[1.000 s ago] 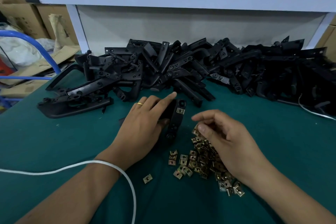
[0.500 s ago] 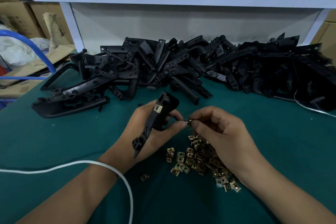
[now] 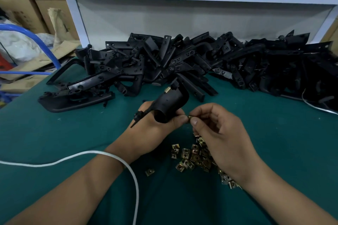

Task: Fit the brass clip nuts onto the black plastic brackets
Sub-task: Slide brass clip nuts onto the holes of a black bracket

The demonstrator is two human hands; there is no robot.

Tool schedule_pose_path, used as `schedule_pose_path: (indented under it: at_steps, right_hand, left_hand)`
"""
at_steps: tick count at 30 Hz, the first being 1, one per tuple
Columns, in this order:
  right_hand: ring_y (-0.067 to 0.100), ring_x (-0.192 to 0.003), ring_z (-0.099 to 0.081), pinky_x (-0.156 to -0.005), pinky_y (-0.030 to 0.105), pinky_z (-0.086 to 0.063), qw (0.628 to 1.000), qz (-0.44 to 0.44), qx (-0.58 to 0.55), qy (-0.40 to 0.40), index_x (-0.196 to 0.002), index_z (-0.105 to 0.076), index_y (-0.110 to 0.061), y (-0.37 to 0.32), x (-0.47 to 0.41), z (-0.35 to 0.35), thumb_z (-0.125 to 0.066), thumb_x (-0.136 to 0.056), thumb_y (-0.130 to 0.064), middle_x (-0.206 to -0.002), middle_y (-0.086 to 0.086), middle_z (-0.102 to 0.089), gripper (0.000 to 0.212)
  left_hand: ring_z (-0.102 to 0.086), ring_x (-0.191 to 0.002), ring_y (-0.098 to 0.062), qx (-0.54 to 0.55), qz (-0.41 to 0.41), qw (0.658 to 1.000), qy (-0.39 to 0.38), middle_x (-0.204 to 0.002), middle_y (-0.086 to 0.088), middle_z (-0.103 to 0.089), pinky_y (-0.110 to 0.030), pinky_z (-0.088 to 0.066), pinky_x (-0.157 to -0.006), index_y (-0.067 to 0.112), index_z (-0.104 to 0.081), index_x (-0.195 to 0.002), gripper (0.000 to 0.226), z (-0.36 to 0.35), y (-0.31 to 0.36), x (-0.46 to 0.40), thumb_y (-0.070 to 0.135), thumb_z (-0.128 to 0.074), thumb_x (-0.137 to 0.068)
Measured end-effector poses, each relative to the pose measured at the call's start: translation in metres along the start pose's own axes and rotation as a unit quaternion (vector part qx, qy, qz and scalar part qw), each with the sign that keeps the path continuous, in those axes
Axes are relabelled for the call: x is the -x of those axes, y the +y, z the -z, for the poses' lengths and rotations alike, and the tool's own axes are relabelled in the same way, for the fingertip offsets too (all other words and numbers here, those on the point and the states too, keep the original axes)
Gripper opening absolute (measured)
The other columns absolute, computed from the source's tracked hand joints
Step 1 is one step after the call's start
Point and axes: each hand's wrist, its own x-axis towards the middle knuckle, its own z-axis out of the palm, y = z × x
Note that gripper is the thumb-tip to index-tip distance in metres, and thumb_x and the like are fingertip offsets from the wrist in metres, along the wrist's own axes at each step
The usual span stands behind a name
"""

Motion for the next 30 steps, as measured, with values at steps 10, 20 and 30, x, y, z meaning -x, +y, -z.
schedule_pose_path:
  at_steps: [10, 20, 30]
  right_hand:
    - [0.006, -0.092, -0.066, -0.077, 0.017, -0.051, 0.988, 0.019, 0.144, -0.052, -0.098, -0.064, -0.038, -0.005, 0.006, 0.006, -0.064, -0.104, -0.019, -0.096, -0.016, -0.07, 0.02]
    - [0.012, -0.086, -0.067, -0.076, 0.021, -0.054, 0.994, 0.017, 0.067, 0.085, -0.106, -0.074, -0.045, 0.001, -0.009, 0.039, -0.061, -0.105, -0.019, -0.089, -0.006, -0.071, 0.029]
    - [0.03, -0.088, -0.076, -0.082, 0.032, -0.063, 0.966, -0.058, -0.242, 0.068, -0.109, -0.079, -0.01, -0.002, -0.008, 0.028, -0.07, -0.093, -0.009, -0.097, 0.016, -0.077, 0.018]
  left_hand:
    - [-0.062, -0.074, -0.006, -0.08, -0.012, 0.995, -0.057, -0.077, 0.015, -0.064, -0.029, -0.05, -0.07, 0.019, -0.072, -0.083, 0.015, 0.0, 0.004, -0.003, 0.03, -0.077, -0.091]
    - [-0.067, -0.087, -0.003, -0.039, -0.042, 0.998, -0.026, -0.091, 0.016, -0.07, -0.013, -0.049, -0.076, 0.031, -0.076, -0.091, 0.013, 0.002, -0.012, -0.003, 0.042, -0.081, -0.086]
    - [-0.046, -0.098, -0.008, -0.215, -0.134, 0.967, 0.042, -0.123, 0.015, -0.03, -0.033, -0.046, -0.077, 0.053, -0.03, -0.141, 0.047, 0.0, -0.025, -0.007, 0.038, -0.054, -0.103]
